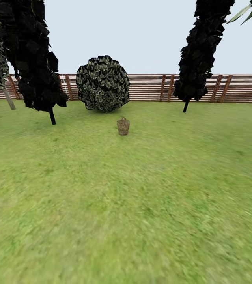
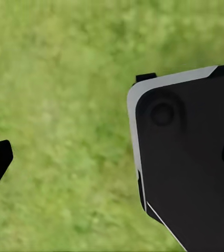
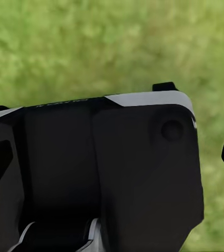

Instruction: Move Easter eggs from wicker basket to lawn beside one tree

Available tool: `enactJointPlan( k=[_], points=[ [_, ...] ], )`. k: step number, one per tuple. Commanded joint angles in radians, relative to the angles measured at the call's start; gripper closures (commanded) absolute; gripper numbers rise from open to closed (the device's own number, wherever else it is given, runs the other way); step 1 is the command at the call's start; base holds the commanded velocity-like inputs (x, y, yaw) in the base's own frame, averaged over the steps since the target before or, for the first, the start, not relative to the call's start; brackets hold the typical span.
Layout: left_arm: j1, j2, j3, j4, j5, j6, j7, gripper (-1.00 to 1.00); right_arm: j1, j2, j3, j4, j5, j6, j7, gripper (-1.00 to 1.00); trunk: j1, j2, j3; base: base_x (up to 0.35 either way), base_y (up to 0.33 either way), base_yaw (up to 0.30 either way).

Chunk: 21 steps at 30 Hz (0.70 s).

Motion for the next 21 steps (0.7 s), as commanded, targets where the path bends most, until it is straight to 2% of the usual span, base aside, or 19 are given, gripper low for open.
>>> enactJointPlan(
  k=[1,21],
  points=[
    [-0.001,0.0,-0.008,0.001,0.0,-0.003,0.005,-1.0,0.0,0.001,-0.005,-0.003,-0.001,0.006,0.001,-1.0,0.001,-0.002,-0.002,0.263,0.211,0.0],
    [-0.001,-0.001,-0.009,0.002,-0.001,-0.002,0.005,-1.0,0.0,0.003,-0.003,-0.001,0.0,0.006,0.002,-1.0,0.001,-0.002,-0.002,0.263,0.211,0.0]
  ],
)
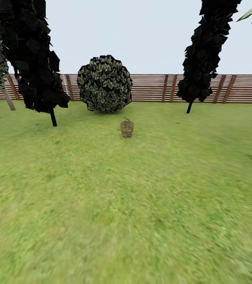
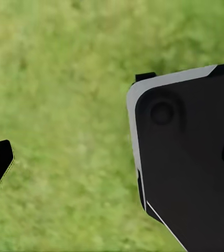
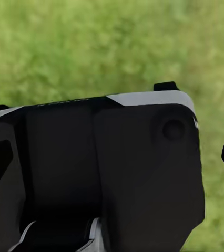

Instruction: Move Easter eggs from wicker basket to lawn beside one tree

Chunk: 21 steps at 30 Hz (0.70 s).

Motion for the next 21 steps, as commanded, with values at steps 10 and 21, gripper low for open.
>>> enactJointPlan(
  k=[10,21],
  points=[
    [-0.001,-0.002,0.002,0.002,0.009,0.003,0.006,-1.0,0.0,-0.001,-0.009,-0.004,-0.001,0.006,0.001,-1.0,0.001,-0.002,-0.002,0.272,0.209,0.0],
    [0.002,-0.002,0.003,0.008,0.158,-0.002,0.005,-1.0,0.0,0.0,-0.005,-0.003,-0.02,0.006,0.003,-1.0,0.001,-0.002,-0.002,0.306,0.154,0.0]
  ],
)
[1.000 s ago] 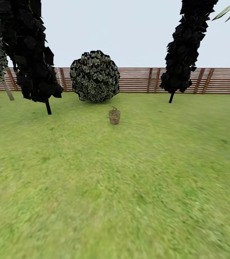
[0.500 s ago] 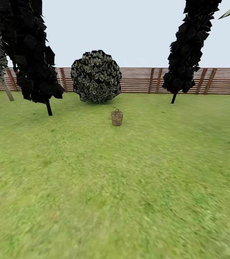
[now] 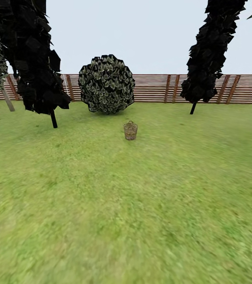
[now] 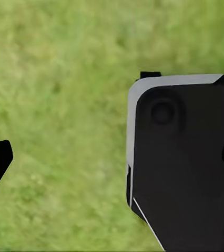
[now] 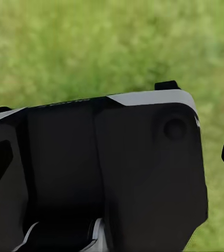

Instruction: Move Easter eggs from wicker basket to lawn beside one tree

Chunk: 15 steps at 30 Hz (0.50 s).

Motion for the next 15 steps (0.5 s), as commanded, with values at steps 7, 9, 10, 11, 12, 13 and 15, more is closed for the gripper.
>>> enactJointPlan(
  k=[7,9,10,11,12,13,15],
  points=[
    [0.0,0.0,-0.008,0.0,0.033,-0.068,0.002,-1.0,0.0,0.001,-0.004,-0.002,-0.011,0.005,0.002,-1.0,0.001,-0.002,-0.002,0.334,0.082,0.0],
    [0.0,0.0,-0.008,0.0,0.037,-0.078,0.002,-1.0,0.0,0.001,-0.004,-0.002,-0.012,0.005,0.002,-1.0,0.001,-0.002,-0.002,0.336,0.076,0.0],
    [0.0,0.0,-0.008,0.0,0.038,-0.08,0.002,-1.0,0.0,0.001,-0.003,-0.002,-0.012,0.005,0.002,-1.0,0.001,-0.002,-0.002,0.336,0.075,0.0],
    [0.0,0.0,-0.008,0.0,0.039,-0.083,0.002,-1.0,0.0,0.001,-0.004,-0.002,-0.012,0.005,0.002,-1.0,0.001,-0.002,-0.002,0.336,0.075,0.0],
    [0.0,0.0,-0.008,0.0,0.04,-0.085,0.002,-1.0,0.0,0.001,-0.004,-0.002,-0.012,0.005,0.002,-1.0,0.001,-0.002,-0.002,0.336,0.075,0.0],
    [0.0,0.0,-0.008,0.0,0.04,-0.086,0.002,-1.0,0.0,0.001,-0.004,-0.002,-0.012,0.005,0.002,-1.0,0.001,-0.002,-0.002,0.336,0.075,0.0],
    [0.0,0.0,-0.008,0.0,0.041,-0.088,0.002,-1.0,0.0,0.001,-0.004,-0.002,-0.012,0.004,0.003,-1.0,0.001,-0.002,-0.002,0.336,0.074,0.0]
  ],
)
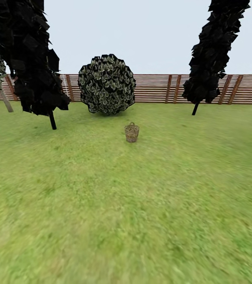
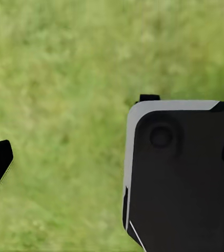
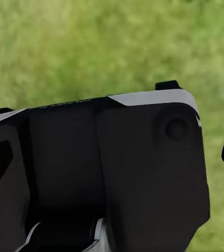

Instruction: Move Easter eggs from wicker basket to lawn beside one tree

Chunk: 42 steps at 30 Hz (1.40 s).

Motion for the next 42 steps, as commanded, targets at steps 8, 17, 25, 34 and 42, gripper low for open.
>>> enactJointPlan(
  k=[8,17,25,34,42],
  points=[
    [-0.001,-0.001,-0.01,0.001,0.009,-0.007,0.003,-1.0,0.0,0.001,-0.004,-0.003,-0.004,0.006,0.001,-1.0,0.001,-0.002,-0.002,0.336,0.074,0.0],
    [-0.001,0.001,-0.012,0.002,0.003,-0.006,0.002,-1.0,0.0,-0.001,-0.007,-0.003,-0.003,0.006,0.001,-1.0,0.001,-0.002,-0.002,0.336,0.078,0.0],
    [-0.001,-0.003,-0.025,0.0,-0.007,0.005,0.009,-1.0,0.0,-0.001,-0.007,-0.003,-0.003,-0.016,0.0,-1.0,0.001,-0.002,-0.002,0.314,0.113,0.0],
    [-0.045,-0.007,-0.031,-0.023,-0.011,0.01,0.017,-1.0,0.0,-0.001,-0.009,-0.003,-0.003,-0.029,0.0,-1.0,0.001,-0.002,-0.002,0.334,0.03,0.0],
    [-0.1,0.001,-0.027,-0.019,-0.011,0.002,0.009,-1.0,0.0,-0.001,-0.007,-0.003,-0.003,-0.031,0.0,-1.0,0.001,-0.002,-0.002,0.342,0.023,0.0]
  ],
)
